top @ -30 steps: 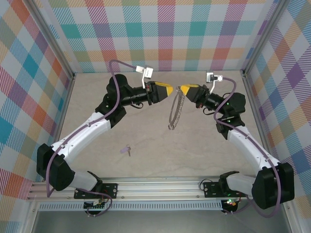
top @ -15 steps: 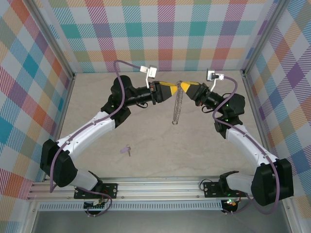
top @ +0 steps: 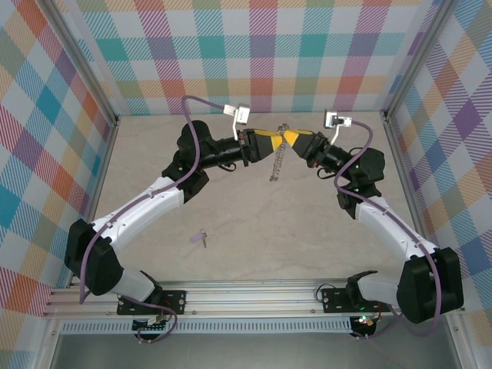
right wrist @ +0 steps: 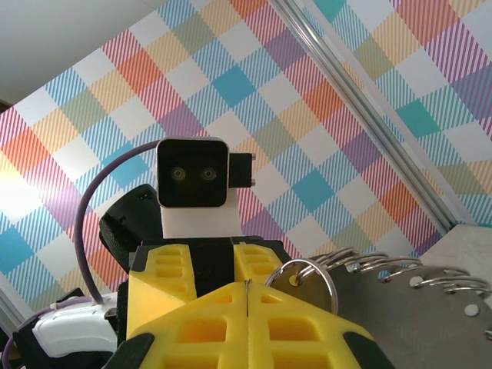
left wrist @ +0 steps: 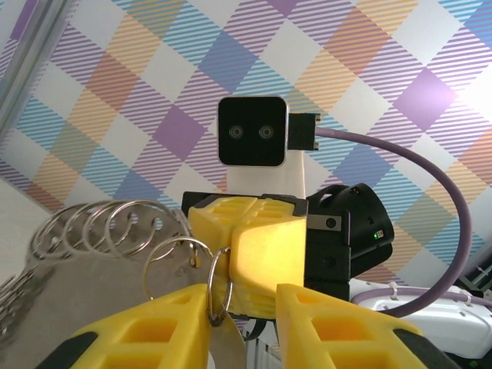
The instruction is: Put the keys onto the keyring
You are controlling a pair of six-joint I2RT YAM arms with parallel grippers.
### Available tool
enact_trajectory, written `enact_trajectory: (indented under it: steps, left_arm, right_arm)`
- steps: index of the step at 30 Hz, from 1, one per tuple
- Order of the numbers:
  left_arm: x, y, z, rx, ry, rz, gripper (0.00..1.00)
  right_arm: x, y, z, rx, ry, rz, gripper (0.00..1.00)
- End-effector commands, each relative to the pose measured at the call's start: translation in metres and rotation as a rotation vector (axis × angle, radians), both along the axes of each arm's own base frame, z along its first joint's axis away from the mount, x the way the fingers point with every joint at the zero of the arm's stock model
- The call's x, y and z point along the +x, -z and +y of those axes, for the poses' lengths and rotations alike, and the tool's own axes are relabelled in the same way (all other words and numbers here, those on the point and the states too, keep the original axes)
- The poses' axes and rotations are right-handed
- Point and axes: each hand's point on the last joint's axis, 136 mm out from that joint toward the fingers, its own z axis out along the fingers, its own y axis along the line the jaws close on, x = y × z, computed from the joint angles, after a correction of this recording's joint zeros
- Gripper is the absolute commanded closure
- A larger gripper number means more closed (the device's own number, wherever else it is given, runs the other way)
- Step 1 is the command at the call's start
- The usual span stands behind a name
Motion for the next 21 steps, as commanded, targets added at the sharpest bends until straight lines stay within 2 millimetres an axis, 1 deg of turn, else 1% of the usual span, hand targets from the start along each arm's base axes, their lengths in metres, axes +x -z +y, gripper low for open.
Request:
enact_trajectory:
  steps: [1, 5, 11, 14, 21]
  left_arm:
    - [-0.0093, -0.0174, -0.0035, -0.042, 0.022, -0.053, 0.76]
    - [-0.0091, -0.0175, -0.0035, -0.043, 0.018, -0.054, 0.84]
    - [-0.0099, -0.0181, -0.0035, -0.043, 0.021, -0.060, 0.88]
    - [-0.0103, -0.0188, -0.0033, -0.043, 0.021, -0.066, 0.99]
    - [-0.0089, -0.0130, -0.0045, -0.010, 0.014, -0.069, 1.00]
  right_arm:
    - [-0.0051, -0.0092, -0.0011, 0.027, 0.005, -0.051, 1.00]
    - [-0.0044, -0.0082, -0.0010, 0.026, 0.005, -0.048, 1.00]
    - [-0.0048, -0.0067, 0.0003, 0.018, -0.004, -0.044, 1.00]
    - [-0.0049, -0.0057, 0.0011, 0.013, -0.008, -0.041, 1.00]
    - [-0.0046, -0.0038, 0.0020, 0.001, -0.012, -0.033, 1.00]
